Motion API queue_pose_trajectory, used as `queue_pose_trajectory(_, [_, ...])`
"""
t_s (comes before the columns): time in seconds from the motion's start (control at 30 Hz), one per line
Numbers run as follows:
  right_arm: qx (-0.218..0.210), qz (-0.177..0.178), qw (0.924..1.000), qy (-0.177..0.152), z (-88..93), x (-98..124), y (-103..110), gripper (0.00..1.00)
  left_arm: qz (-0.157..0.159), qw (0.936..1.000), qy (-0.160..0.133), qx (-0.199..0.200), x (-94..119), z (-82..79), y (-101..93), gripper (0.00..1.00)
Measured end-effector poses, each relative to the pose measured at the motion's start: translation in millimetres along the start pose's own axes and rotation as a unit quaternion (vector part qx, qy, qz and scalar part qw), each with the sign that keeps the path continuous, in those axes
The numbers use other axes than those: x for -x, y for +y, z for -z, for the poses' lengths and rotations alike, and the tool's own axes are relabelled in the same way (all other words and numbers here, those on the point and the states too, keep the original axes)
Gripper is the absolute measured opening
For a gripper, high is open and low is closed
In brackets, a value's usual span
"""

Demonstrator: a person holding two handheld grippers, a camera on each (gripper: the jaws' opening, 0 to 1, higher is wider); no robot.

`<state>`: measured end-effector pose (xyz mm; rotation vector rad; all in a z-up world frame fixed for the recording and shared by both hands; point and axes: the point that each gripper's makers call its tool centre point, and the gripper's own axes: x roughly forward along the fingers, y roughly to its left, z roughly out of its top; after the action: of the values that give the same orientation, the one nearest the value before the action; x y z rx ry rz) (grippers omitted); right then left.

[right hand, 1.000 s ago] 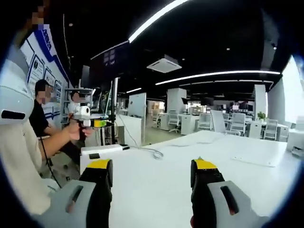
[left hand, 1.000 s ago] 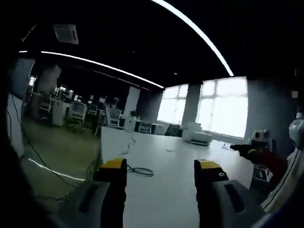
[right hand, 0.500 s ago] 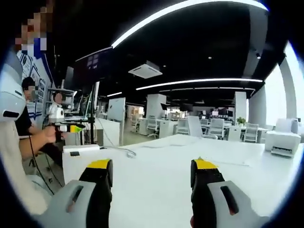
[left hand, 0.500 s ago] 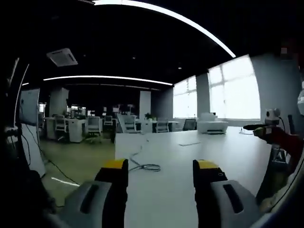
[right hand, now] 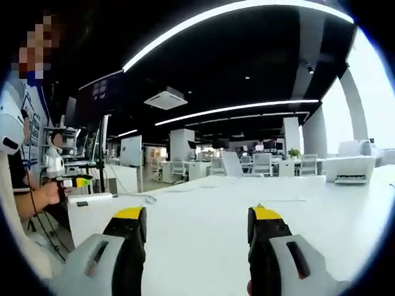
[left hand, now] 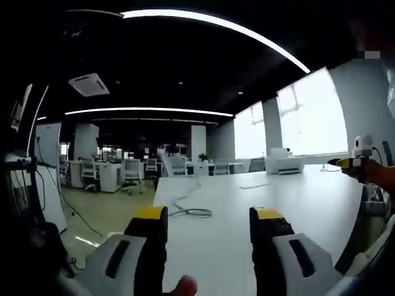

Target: Pick up the power strip scattered on the table, fix it on the side mounting bracket of the table, and press the switch

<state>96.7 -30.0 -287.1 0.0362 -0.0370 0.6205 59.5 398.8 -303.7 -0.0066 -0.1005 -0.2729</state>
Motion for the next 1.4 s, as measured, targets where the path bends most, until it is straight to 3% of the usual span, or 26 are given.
queue_pose_trajectory(0.37, [-0.021, 0.014, 0.9997, 0.008, 19.7, 9.3, -3.4, 0.63, 0.006, 0.9997, 0.021, -0.006, -0.1, 16.1, -4.9, 0.62])
queue_pose_trajectory(0.8, [-0.019, 0.017, 0.9996, 0.009, 18.0, 10.7, -3.5, 0.63, 0.016, 0.9988, 0.045, -0.006, -0.7, 24.2, -10.3, 0.64])
queue_pose_trajectory(0.97, [-0.019, 0.015, 0.9997, 0.010, 18.3, 10.1, -2.9, 0.63, 0.019, 0.9984, 0.052, -0.013, 0.6, 20.4, -10.6, 0.64])
queue_pose_trajectory(1.13, [-0.018, 0.015, 0.9997, 0.012, 18.2, 10.2, -2.6, 0.63, 0.031, 0.9961, 0.082, -0.008, 3.1, 20.8, -10.7, 0.68])
queue_pose_trajectory(1.4, [-0.022, 0.013, 0.9996, 0.011, 20.7, 9.2, -0.4, 0.63, 0.009, 0.9934, 0.112, -0.023, 15.4, 5.6, 15.0, 0.68])
